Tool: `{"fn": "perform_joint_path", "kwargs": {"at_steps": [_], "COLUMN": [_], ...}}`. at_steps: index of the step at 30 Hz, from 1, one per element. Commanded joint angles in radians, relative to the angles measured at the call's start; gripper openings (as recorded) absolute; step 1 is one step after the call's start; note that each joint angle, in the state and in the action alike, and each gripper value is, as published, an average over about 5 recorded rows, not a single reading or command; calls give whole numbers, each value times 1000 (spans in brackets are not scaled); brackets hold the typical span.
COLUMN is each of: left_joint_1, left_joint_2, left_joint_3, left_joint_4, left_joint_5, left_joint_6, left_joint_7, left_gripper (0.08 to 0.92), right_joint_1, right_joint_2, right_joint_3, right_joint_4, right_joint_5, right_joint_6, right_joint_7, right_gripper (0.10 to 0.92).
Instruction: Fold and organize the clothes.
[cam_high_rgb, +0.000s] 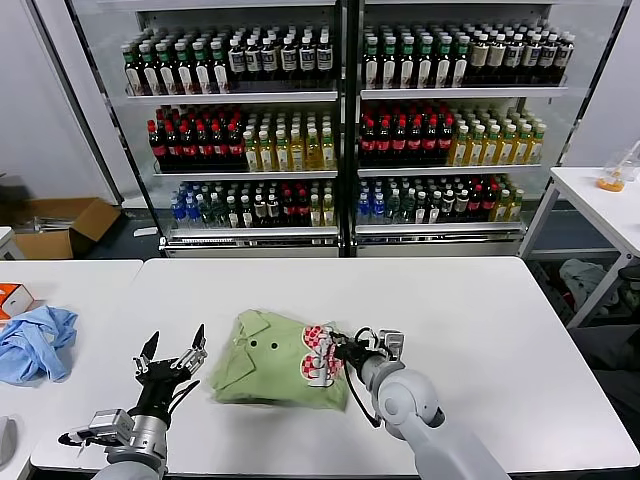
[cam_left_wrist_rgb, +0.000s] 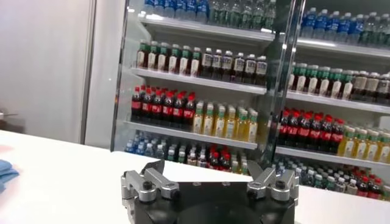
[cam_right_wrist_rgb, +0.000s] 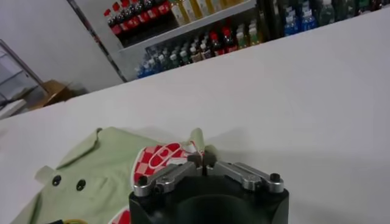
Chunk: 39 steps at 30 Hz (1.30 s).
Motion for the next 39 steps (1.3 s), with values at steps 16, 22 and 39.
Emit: {"fn": "perform_joint_path", "kwargs": {"at_steps": [16, 22, 39], "left_joint_1": [4, 8, 50], "left_joint_2": [-3, -3, -33], "left_joint_3": [29, 45, 109], "left_joint_4": [-15, -27, -113], "left_joint_5": [29, 51, 109], "left_joint_6": [10, 12, 22], "left_joint_7": [0, 8, 40], "left_gripper": [823, 823, 823], "right_joint_1": [270, 131, -581], "right_joint_2": [-176, -206, -165], "right_joint_3": [32, 94, 500], "right_joint_4": [-289, -170, 377], "right_joint_5": [-328, -495, -538], "right_joint_6": [60, 251, 588], "right_joint_7": [-389, -380, -179], "right_gripper": [106, 171, 664]}}
